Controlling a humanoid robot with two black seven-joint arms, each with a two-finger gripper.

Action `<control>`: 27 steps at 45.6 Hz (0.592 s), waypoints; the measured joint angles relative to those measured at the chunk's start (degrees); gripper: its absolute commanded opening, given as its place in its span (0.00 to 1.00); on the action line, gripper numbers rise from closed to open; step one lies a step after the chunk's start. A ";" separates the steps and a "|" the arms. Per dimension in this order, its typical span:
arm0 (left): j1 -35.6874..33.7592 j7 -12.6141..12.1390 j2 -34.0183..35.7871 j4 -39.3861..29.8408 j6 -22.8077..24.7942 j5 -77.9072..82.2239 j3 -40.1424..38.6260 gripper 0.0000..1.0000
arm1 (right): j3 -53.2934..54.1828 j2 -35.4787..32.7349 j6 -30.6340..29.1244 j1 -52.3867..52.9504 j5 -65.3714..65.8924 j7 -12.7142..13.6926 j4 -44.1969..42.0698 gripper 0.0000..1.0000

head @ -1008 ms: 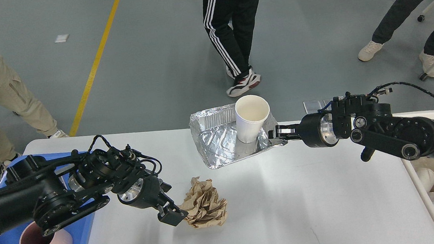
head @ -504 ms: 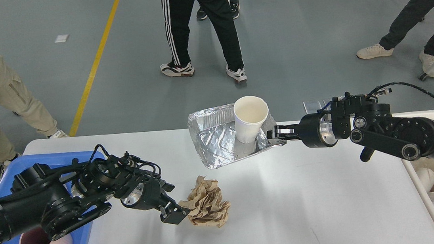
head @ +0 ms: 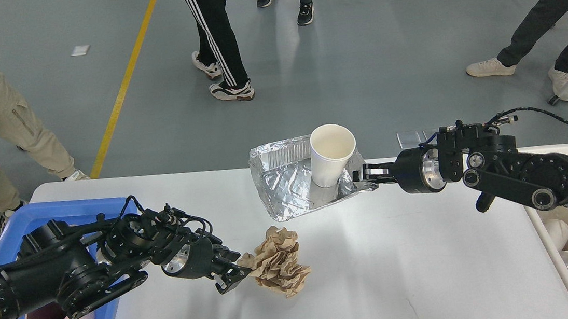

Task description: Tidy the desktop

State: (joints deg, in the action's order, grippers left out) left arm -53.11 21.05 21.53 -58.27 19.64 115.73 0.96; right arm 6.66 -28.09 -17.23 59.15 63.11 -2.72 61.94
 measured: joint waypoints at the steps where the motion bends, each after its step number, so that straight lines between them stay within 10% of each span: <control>1: 0.04 0.18 0.03 0.00 0.03 0.01 0.00 0.11 | 0.01 -0.01 0.00 0.00 0.00 0.00 0.03 0.00; 27: -0.40 5.11 1.18 -0.16 0.55 1.37 0.01 0.01 | -0.07 -0.03 0.01 -0.37 0.00 0.00 0.04 0.00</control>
State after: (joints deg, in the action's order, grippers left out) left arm -53.50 26.16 22.70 -58.43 20.20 117.10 0.97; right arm 6.59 -28.12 -17.22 58.79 63.11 -2.72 61.98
